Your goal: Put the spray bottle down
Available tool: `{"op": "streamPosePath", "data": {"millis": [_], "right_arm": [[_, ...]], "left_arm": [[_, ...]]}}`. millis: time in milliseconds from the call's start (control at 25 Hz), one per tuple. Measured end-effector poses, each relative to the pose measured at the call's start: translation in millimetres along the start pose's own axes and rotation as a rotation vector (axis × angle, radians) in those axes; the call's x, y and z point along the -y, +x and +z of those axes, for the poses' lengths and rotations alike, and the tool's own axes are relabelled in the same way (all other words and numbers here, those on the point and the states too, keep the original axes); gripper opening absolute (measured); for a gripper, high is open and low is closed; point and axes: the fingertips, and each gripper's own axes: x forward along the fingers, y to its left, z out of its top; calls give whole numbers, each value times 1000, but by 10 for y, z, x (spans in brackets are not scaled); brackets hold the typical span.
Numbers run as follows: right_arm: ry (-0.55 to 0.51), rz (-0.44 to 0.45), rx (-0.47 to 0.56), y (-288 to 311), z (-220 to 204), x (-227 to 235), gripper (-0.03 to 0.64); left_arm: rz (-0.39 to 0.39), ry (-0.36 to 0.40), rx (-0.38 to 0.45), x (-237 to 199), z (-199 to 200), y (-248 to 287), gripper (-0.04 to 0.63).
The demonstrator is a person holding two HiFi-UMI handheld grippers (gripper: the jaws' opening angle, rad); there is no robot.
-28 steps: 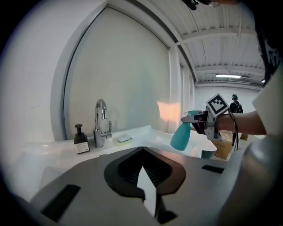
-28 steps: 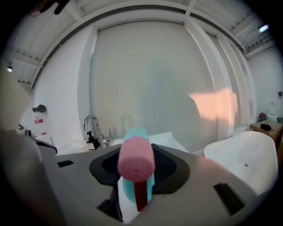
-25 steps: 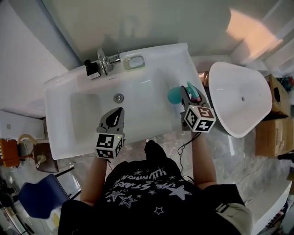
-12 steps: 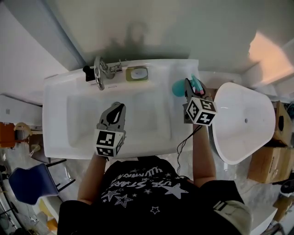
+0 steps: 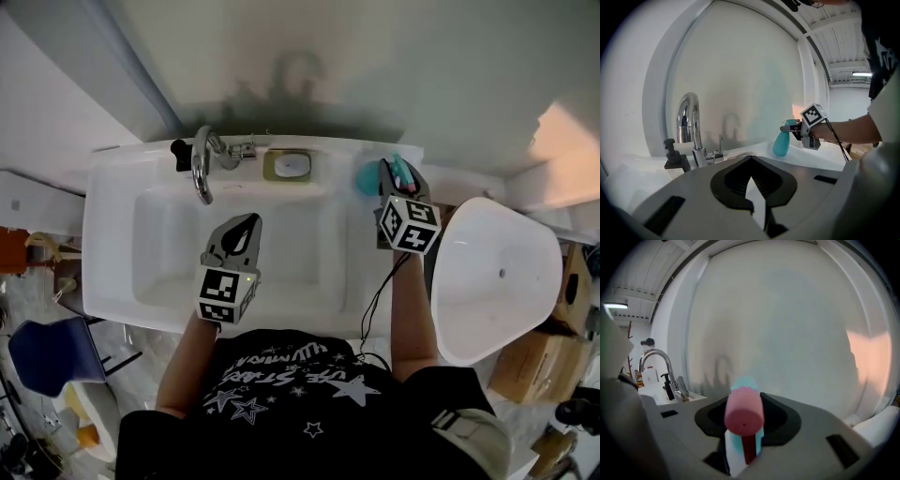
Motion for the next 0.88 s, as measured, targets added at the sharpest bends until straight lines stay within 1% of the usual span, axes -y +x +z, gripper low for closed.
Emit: {"op": "streamPosePath", "data": {"millis": [320,520,880], "right_arm": [[-47,6,-55,300,-133,22,158],[-54,10,-46,350,-107,16,160],[-54,10,-23,401,-119,23,166]], "left_arm": [[16,-32,-40,-78,-163,140,15],[13,-54,-53,-55,-180,154,15],[6,-43,-55,-18,-192,197,15]]}}
